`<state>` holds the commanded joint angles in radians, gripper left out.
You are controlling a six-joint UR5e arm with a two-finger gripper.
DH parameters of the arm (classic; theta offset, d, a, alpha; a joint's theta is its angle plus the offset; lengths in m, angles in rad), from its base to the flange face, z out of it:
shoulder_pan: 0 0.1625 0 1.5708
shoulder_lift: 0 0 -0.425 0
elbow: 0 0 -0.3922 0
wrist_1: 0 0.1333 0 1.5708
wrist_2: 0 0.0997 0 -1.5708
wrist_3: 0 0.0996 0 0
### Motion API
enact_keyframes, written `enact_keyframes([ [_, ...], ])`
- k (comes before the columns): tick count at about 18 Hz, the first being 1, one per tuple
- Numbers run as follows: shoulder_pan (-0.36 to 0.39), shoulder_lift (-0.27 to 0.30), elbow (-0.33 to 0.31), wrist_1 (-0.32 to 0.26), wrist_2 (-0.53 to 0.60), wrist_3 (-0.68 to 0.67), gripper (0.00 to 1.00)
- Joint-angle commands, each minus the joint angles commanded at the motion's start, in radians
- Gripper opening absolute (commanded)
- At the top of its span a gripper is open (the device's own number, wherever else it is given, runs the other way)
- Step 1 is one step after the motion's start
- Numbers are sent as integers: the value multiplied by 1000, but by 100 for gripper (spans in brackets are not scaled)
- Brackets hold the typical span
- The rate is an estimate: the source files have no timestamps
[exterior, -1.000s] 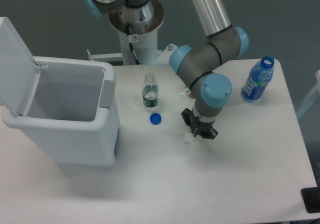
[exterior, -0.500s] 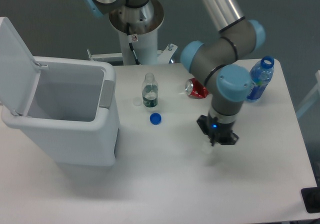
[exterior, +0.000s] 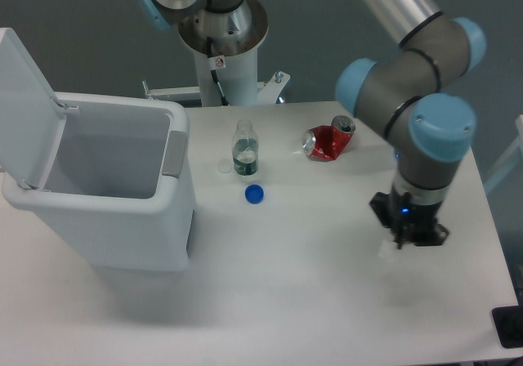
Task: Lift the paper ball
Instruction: 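Lift the held paper ball and carry it back beside the water bottle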
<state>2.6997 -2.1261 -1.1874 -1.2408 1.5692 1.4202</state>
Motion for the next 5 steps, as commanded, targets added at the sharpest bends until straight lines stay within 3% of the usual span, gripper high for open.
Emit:
enact_keyframes([
  [5, 14, 14, 6, -40, 32, 22, 0],
])
